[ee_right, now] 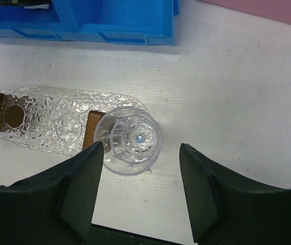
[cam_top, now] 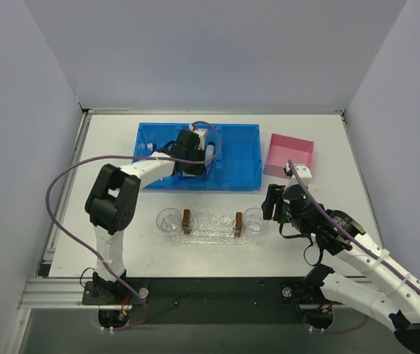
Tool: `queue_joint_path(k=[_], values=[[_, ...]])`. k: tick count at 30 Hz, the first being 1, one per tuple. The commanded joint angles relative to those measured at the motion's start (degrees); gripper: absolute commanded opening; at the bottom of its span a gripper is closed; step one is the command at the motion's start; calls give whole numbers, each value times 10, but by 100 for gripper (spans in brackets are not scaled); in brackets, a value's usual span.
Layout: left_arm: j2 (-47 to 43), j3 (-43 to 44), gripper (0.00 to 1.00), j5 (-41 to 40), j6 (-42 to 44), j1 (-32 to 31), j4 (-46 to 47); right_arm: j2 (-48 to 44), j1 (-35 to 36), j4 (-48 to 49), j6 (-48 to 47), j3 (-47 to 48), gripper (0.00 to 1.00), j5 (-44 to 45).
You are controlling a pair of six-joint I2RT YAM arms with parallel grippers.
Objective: Prepare toiletry sets of a toothbrush and toothpaste on the tray
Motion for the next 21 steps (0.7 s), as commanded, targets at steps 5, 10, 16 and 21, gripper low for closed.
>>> queue_joint_path(k=[5, 10, 16, 21], values=[[-120, -24, 0, 38, -37, 7, 36, 16, 3, -28, -35, 45, 56, 8], [-183, -64, 0, 26, -50, 11, 33, 34, 4, -35, -79, 85, 56, 14], [-250, -87, 0, 52, -96, 13, 34, 69, 20, -21, -143, 137, 57, 14], [-318, -124, 0, 117, -155, 18, 39, 103, 64, 24, -214, 167, 57, 33]])
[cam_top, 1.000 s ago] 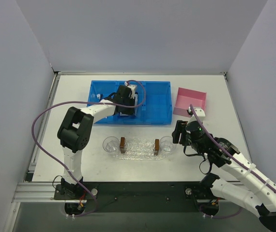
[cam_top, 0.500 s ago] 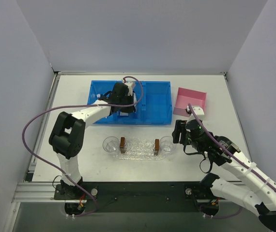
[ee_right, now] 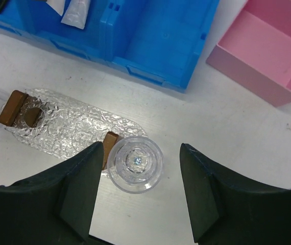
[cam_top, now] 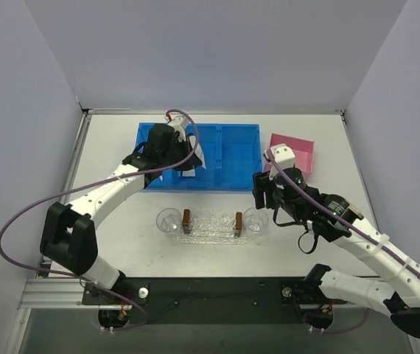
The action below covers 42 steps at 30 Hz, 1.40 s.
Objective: Prepare toiletry sets of a toothbrush and toothpaste on the tray
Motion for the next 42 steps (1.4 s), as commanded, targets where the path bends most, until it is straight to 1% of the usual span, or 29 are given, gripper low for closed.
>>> queue_joint_path(k=[1, 4, 7, 13, 16, 21, 26, 37, 39, 41, 42], values=[[-72, -21, 0, 72, -66, 6, 33, 39, 43, 49, -84, 32, 57, 33], [-105, -43, 0, 110, -102, 7, 23, 67, 82, 117, -131, 29, 56, 35], [-140, -74, 0, 140, -138, 7, 16, 104, 114, 159, -167, 30, 54, 38], [-215, -148, 0, 160, -206, 7, 16, 181, 168, 196, -228, 54, 52, 60], [-238, -165, 0, 178, -234, 7, 20, 205, 185, 220, -243, 60, 50, 58], [-259, -177, 0, 191, -250, 7, 15, 226, 193, 243, -256, 65, 47, 27], [-268, -177, 0, 196, -256, 7, 10, 242, 194, 252, -256, 67, 42, 8], [-276, -178, 0, 207, -288, 7, 29, 261, 194, 274, -277, 56, 34, 21], [-279, -178, 0, 209, -291, 6, 28, 265, 194, 292, -283, 56, 33, 27], [-282, -181, 0, 210, -295, 6, 29, 270, 193, 300, -289, 54, 29, 29], [-283, -181, 0, 211, -296, 6, 28, 272, 193, 302, -290, 54, 24, 30]])
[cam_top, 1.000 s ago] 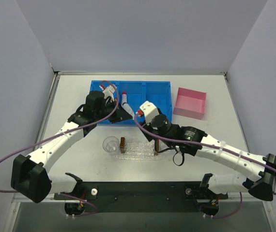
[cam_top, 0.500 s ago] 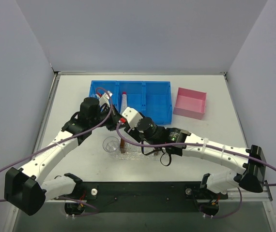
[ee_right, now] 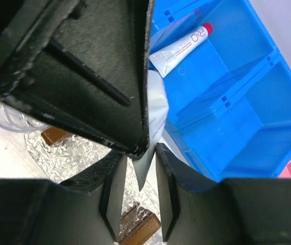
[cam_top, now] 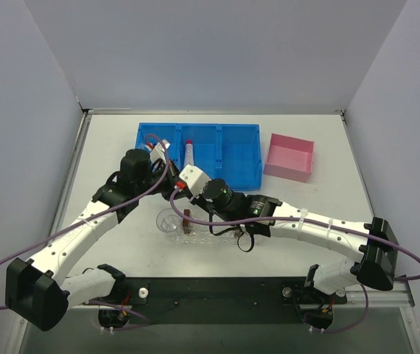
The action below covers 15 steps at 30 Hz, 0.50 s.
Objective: Prepare toiletry sets of a toothbrush and toothpaste on the tray
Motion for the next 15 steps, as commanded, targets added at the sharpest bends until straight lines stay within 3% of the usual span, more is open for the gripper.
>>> queue_joint_path(k=[1, 3, 6, 15], values=[[-27, 3, 0, 17, -13, 3, 40, 7, 3, 43, -15, 11, 20, 19], [-31, 1, 0, 17, -16, 3, 40, 10, 3, 47, -17, 11, 9, 21], [-37, 1, 0, 19, -20, 3, 42, 12, 3, 47, -17, 10, 0, 26], [-42, -5, 0, 16, -24, 4, 71, -16, -6, 66, 0, -23, 0, 27]])
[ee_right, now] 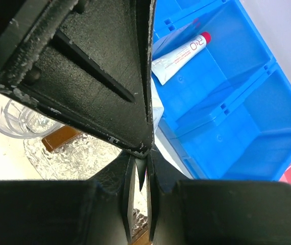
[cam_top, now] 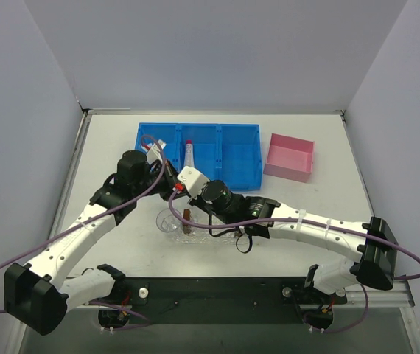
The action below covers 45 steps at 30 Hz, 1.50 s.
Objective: Prepare toiletry sets of a toothbrush and toothpaste on the tray
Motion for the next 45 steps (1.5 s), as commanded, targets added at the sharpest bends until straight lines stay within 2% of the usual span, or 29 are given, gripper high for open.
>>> queue_joint_path(k=[1, 3, 11, 19, 27, 32, 37, 42, 45], values=[[-23, 3, 0, 28, -1, -1, 76, -28, -12, 41, 22, -28, 0, 14], [-20, 0, 0, 30, -3, -1, 86, -44, -19, 51, 27, -37, 0, 1], [-2, 2, 19, 26, -8, -1, 117, -72, -40, 58, 35, -65, 0, -12], [24, 12, 29, 19, 19, 0, 120, -86, -67, 67, 51, -83, 0, -10], [38, 23, 43, 12, 100, 0, 142, -99, -98, 80, 65, -88, 0, -31], [39, 0, 54, 47, 176, 0, 217, -108, -118, 86, 79, -90, 0, -45], [45, -16, 59, 84, 269, 0, 278, -138, -132, 83, 93, -78, 0, -82], [32, -51, 66, 128, 295, 0, 389, -180, -151, 65, 139, -71, 0, -144], [30, -54, 70, 166, 296, 0, 428, -202, -166, 49, 170, -69, 0, -211]])
